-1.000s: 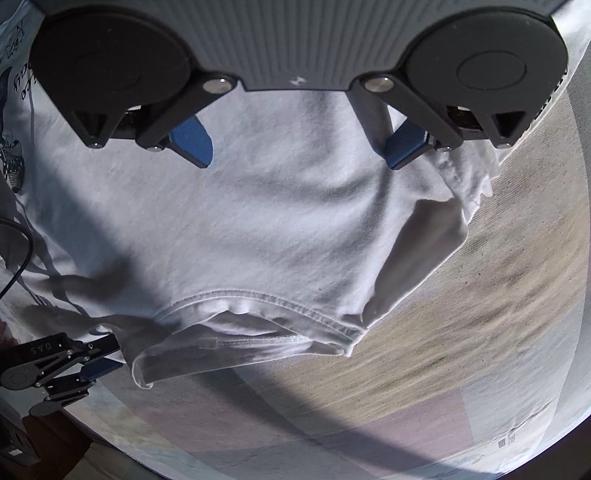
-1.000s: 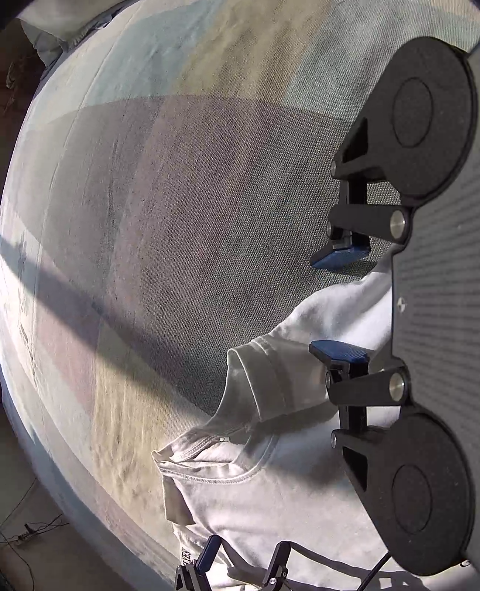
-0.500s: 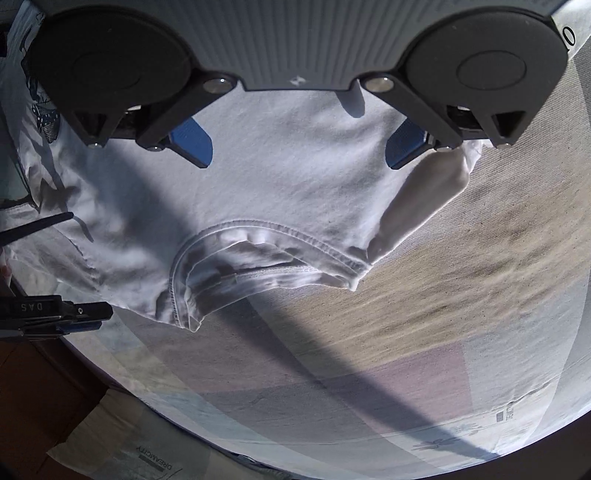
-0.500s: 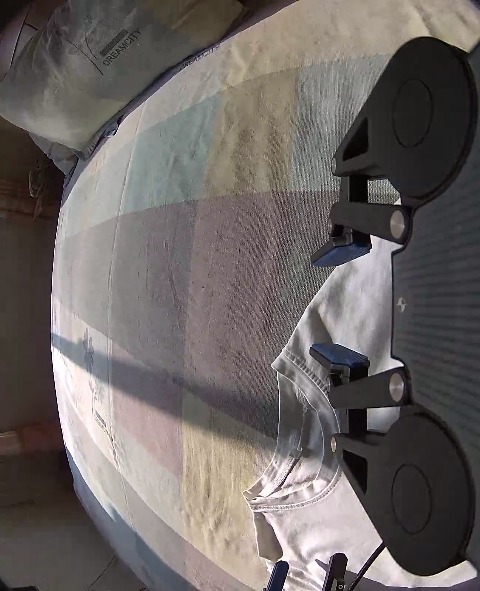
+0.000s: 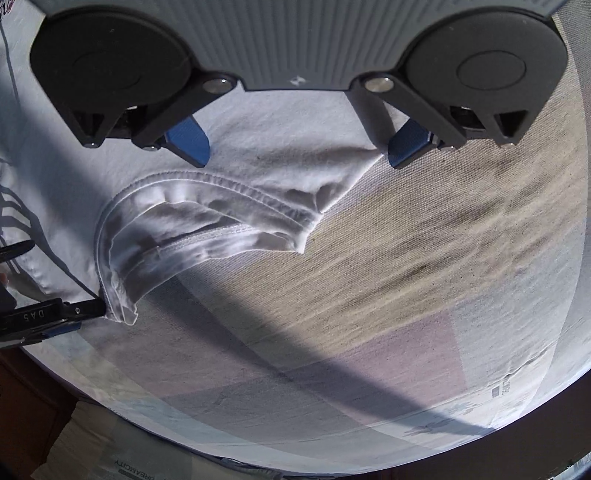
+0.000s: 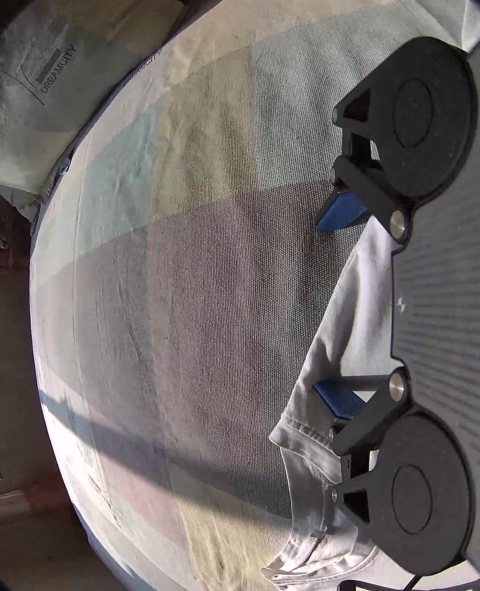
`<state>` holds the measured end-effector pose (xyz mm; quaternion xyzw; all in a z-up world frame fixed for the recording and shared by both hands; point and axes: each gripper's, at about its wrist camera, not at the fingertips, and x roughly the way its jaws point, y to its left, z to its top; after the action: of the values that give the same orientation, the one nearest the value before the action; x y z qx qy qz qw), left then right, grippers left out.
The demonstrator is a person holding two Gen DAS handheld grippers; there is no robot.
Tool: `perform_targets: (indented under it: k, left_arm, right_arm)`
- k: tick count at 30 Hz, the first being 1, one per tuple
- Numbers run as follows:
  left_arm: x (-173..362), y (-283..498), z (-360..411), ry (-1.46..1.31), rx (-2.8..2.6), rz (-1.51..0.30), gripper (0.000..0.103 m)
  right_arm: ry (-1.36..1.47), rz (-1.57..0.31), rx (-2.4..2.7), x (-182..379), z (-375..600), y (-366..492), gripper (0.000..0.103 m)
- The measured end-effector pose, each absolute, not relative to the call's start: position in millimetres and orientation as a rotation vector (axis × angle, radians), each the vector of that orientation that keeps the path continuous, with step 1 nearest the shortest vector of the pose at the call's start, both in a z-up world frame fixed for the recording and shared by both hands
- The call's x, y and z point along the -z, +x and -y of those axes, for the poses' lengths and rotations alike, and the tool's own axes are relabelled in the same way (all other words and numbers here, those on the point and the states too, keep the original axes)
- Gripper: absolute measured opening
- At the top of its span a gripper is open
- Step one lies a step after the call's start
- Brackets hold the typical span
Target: Fold clothes
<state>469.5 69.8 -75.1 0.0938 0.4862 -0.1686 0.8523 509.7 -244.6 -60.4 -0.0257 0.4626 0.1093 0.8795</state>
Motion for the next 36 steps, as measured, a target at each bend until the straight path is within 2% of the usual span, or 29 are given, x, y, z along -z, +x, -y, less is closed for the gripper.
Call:
perform_targets:
  k: [6, 10, 13, 15, 16, 17, 22, 26, 36]
  left_arm:
    - [46.5, 417.2, -73.9, 0.135, 0.352, -0.983, 0.102]
    - [51.7, 352.0, -61.5, 0.171, 0.355, -0.985, 0.102]
    - [66.0, 317.4, -51.6, 0.203, 0.354, -1.015, 0.102]
    - [78.4, 310.6, -49.4, 0.214, 0.358, -1.041, 0.102]
    - [79.9, 312.7, -51.3, 0.213, 0.355, -1.031, 0.103]
    - [79.8, 317.2, -53.7, 0.211, 0.348, -1.020, 0.103]
    - [66.4, 338.2, -59.6, 0.236, 0.325, -0.949, 0.102]
    - [56.6, 325.5, -54.8, 0.247, 0.363, -0.939, 0.102]
    - [72.0, 173.4, -31.0, 0.403, 0.572, -1.116, 0.102]
  right_arm:
    - [-0.047, -0.932, -0.300, 20.6, 245.7, 452.8, 0.091]
    - [-0.048, -0.961, -0.341, 22.6, 233.2, 381.2, 0.092]
    - [-0.057, -1.005, -0.354, 44.9, 217.6, 339.8, 0.092]
    - [-0.109, -0.989, -0.343, 60.8, 207.4, 331.0, 0.094]
    - [-0.121, -0.970, -0.336, 63.3, 204.3, 335.0, 0.102]
    - [-0.132, -0.951, -0.330, 65.9, 201.2, 339.0, 0.103]
    - [-0.134, -0.916, -0.313, 60.6, 196.2, 376.5, 0.103]
    - [-0.134, -0.873, -0.348, 40.9, 197.2, 362.1, 0.103]
    - [-0.232, -1.075, -0.389, 56.9, 233.2, 224.5, 0.103]
